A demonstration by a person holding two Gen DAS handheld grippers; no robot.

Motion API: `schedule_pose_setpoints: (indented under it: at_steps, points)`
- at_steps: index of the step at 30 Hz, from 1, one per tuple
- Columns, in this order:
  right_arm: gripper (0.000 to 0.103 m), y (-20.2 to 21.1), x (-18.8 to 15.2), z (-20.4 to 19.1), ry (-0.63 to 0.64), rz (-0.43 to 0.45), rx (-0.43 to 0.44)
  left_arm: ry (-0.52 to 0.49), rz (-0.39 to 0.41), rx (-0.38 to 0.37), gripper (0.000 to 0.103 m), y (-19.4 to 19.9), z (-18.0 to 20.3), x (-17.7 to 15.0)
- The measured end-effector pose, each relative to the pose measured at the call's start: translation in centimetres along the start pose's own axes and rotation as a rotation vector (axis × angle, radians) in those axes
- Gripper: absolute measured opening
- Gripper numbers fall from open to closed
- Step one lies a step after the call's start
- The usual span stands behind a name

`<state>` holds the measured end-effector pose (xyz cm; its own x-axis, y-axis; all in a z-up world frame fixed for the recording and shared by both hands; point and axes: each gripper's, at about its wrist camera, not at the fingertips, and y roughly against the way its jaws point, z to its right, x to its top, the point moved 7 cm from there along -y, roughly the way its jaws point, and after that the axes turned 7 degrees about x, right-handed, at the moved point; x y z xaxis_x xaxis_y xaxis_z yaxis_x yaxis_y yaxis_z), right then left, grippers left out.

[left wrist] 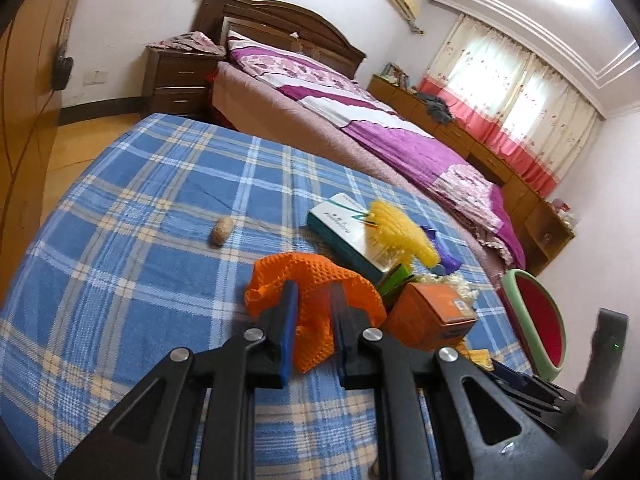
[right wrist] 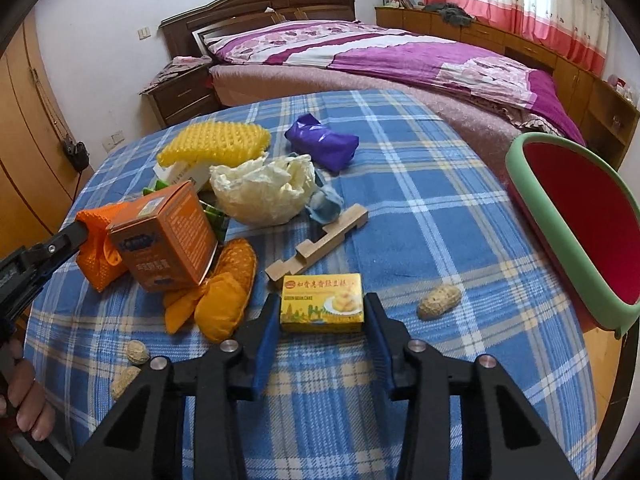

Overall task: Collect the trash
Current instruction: 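Lift the orange mesh bag with the left tool while the right tool grasps the yellow box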

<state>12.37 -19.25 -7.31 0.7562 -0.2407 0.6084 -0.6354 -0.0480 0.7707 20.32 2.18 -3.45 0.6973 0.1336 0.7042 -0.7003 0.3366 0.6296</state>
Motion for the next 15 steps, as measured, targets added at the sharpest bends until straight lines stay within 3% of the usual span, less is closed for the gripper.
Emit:
schedule_pose_setpoints:
  at_steps: [2, 11, 15]
  points:
    - [0.043, 0.2, -0.1, 0.0, 0.001, 0.001, 0.018, -0.001, 0.0, 0.009, 0.019, -0.1, 0.1, -0.1]
    - [0.043, 2.2, 0.3, 0.4, -0.023, 0.047, 0.108, -0.058, 0.075, 0.046, 0.064, 3.4, 1.4, 0.6]
    - [0.043, 3.0, 0.3, 0.7, -0.04, 0.062, 0.141, -0.074, 0.061, 0.091, 0.065, 3.0, 1.5, 1.6]
